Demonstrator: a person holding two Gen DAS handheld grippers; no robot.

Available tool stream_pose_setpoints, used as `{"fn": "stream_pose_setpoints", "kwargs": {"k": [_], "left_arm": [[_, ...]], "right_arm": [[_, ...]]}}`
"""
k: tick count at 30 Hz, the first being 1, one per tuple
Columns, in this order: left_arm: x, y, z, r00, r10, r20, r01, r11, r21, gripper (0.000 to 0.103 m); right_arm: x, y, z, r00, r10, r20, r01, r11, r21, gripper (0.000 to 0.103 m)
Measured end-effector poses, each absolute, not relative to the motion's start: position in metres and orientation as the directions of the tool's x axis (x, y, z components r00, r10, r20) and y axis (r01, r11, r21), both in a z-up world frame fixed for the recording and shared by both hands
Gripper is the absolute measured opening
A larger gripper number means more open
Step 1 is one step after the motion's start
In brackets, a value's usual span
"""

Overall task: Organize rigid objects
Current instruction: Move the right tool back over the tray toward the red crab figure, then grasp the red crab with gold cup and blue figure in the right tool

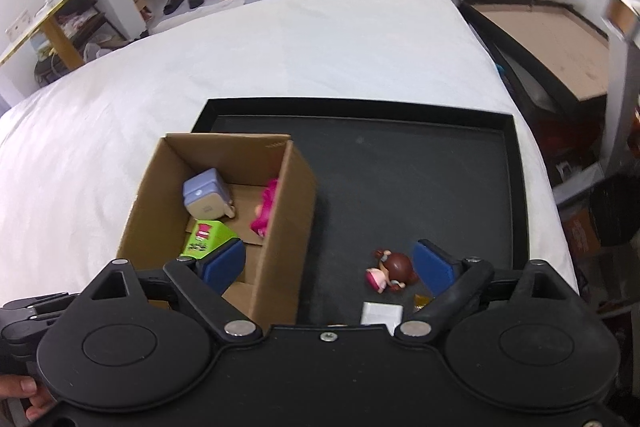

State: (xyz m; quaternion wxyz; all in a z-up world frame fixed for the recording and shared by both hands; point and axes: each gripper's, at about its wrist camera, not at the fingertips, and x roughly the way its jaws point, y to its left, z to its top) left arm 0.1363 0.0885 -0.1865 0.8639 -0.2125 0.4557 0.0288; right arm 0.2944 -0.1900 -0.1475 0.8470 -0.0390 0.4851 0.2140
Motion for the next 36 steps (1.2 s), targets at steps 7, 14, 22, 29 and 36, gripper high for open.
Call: {"fn": "stream_pose_setpoints", "kwargs": {"k": [7, 14, 22, 29, 36], "left_arm": [[0.137, 0.084, -0.185, 0.58, -0.118, -0.806, -0.249, 0.916, -0.313, 0.015], [0.138, 0.081, -0.184, 0.573, -0.105, -0.813, -0.247, 0.923, -0.294, 0.015], [0.143, 0.075, -0.182, 0.556, -0.073, -0.828, -0.259, 0.932, -0.256, 0.015], [0.146, 0.072, -0.183, 0.542, -0.052, -0.839, -0.268, 0.935, -0.232, 0.015], [0.147, 0.068, -0.182, 0.536, -0.023, -0.844, -0.267, 0.944, -0.195, 0.015]], "right_arm": [[0.291, -0.22, -0.156, 0.431, 0.35, -0.832, -0.362, 0.911, 0.196, 0.091], [0.294, -0.244, -0.166, 0.421, 0.36, -0.832, -0.322, 0.917, 0.233, 0.091], [0.3, -0.264, -0.184, 0.415, 0.379, -0.827, -0.271, 0.919, 0.285, 0.091], [0.304, -0.279, -0.202, 0.385, 0.406, -0.829, -0.21, 0.913, 0.349, 0.091], [0.312, -0.296, -0.215, 0.373, 0.418, -0.828, -0.114, 0.906, 0.407, 0.09]]}}
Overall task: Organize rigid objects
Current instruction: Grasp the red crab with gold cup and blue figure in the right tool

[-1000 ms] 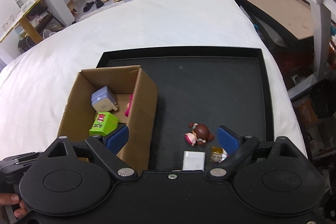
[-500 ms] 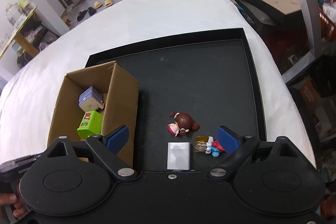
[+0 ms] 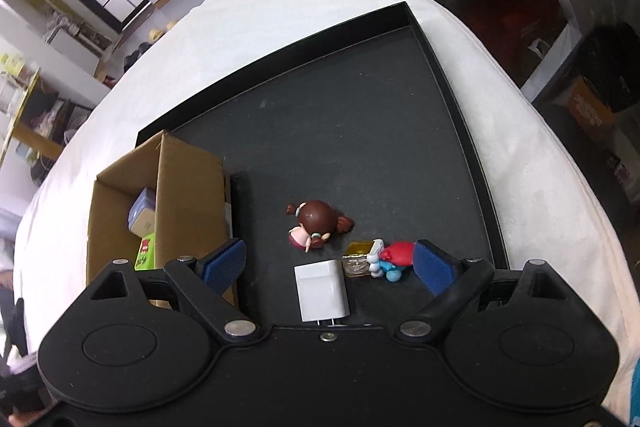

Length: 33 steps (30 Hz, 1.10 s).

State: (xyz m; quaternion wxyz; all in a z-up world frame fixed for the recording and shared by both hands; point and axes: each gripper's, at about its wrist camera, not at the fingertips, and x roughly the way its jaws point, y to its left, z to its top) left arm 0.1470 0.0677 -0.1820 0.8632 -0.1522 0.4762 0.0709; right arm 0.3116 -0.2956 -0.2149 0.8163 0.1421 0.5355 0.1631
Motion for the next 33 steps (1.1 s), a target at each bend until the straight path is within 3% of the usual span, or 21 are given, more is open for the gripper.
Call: {"fn": "stream_pose_setpoints", "kwargs": {"k": [9, 22, 23, 25, 26, 33], "left_arm": [[0.148, 0.061, -0.181, 0.529, 0.007, -0.849, -0.273, 0.948, -0.162, 0.015], [0.15, 0.062, -0.182, 0.524, 0.008, -0.852, -0.282, 0.945, -0.165, 0.015], [0.15, 0.062, -0.182, 0.525, 0.007, -0.851, -0.281, 0.945, -0.166, 0.015], [0.15, 0.062, -0.183, 0.525, 0.006, -0.851, -0.281, 0.945, -0.167, 0.015], [0.15, 0.062, -0.183, 0.525, 0.006, -0.851, -0.281, 0.945, -0.166, 0.015], [0.148, 0.062, -0.181, 0.529, 0.006, -0.849, -0.282, 0.944, -0.169, 0.015]], "right_arm": [[0.322, -0.303, -0.24, 0.306, 0.371, -0.877, -0.029, 0.924, 0.38, 0.078], [0.335, -0.278, -0.267, 0.268, 0.229, -0.936, -0.078, 0.973, 0.216, 0.078], [0.335, -0.276, -0.269, 0.267, 0.22, -0.938, -0.083, 0.975, 0.205, 0.077], [0.336, -0.272, -0.272, 0.264, 0.197, -0.944, -0.095, 0.979, 0.178, 0.063], [0.336, -0.27, -0.274, 0.255, 0.194, -0.947, -0.1, 0.98, 0.174, 0.061], [0.327, -0.269, -0.267, 0.26, 0.182, -0.948, -0.114, 0.981, 0.157, 0.059]]}}
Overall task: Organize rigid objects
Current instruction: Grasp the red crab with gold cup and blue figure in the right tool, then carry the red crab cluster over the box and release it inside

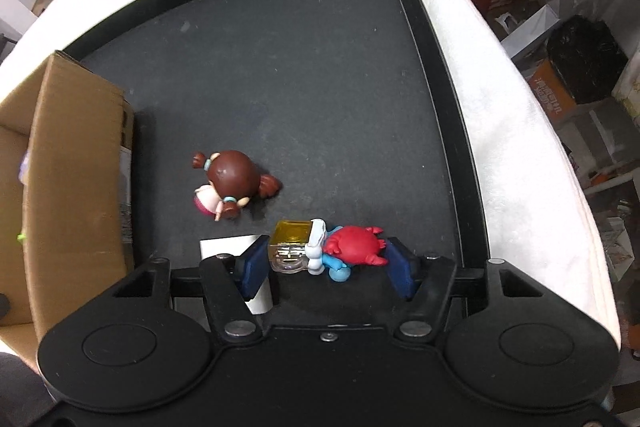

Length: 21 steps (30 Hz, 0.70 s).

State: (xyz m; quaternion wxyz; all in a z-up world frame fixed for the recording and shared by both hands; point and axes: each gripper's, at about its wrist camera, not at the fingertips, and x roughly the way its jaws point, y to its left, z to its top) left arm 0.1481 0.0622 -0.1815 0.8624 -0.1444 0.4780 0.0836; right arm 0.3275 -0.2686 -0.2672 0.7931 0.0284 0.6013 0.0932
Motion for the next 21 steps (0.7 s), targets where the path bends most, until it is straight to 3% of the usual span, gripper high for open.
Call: {"fn": "stream_pose_setpoints", "kwargs": {"k": [21], "left_arm": [[0.141, 0.066, -0.178, 0.555, -0.034, -0.831, -0.26, 0.942, -0.212, 0.011]], "right_arm": [[0.311, -0.26, -0.203, 0.351, 0.228, -0.908, -0.147, 0.971, 0.187, 0.059]]}}
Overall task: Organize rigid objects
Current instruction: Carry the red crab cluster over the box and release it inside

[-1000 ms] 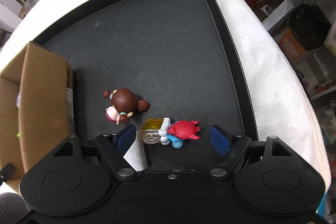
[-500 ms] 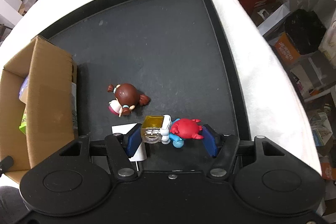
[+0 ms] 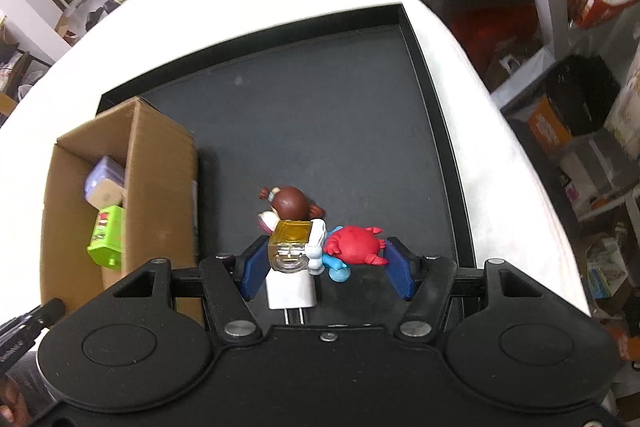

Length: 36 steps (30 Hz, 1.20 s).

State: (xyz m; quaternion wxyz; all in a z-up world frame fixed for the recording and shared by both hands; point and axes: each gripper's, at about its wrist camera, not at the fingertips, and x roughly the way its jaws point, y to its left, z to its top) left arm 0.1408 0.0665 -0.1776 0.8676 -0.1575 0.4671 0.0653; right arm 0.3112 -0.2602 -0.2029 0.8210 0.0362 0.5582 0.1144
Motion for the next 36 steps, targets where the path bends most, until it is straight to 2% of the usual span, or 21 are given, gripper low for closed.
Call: {"fn": "stream_pose_setpoints", "kwargs": {"k": [13, 36], "left_arm": [[0.14, 0.071, -0.179, 0.564, -0.06, -0.823, -0.249, 0.938, -0.239, 0.011], [0.134, 0.083, -0.182, 0.588, -0.13, -0.799, -0.219, 0.924, -0.312, 0.012]], "right_arm": [[0.299, -0.23, -0.167, 0.405, 0.27, -0.874, -0.208, 0.957, 0.199, 0.059], [0.289, -0.158, -0.141, 0.427, 0.295, -0.855, -0.305, 0.937, 0.171, 0.059]]}}
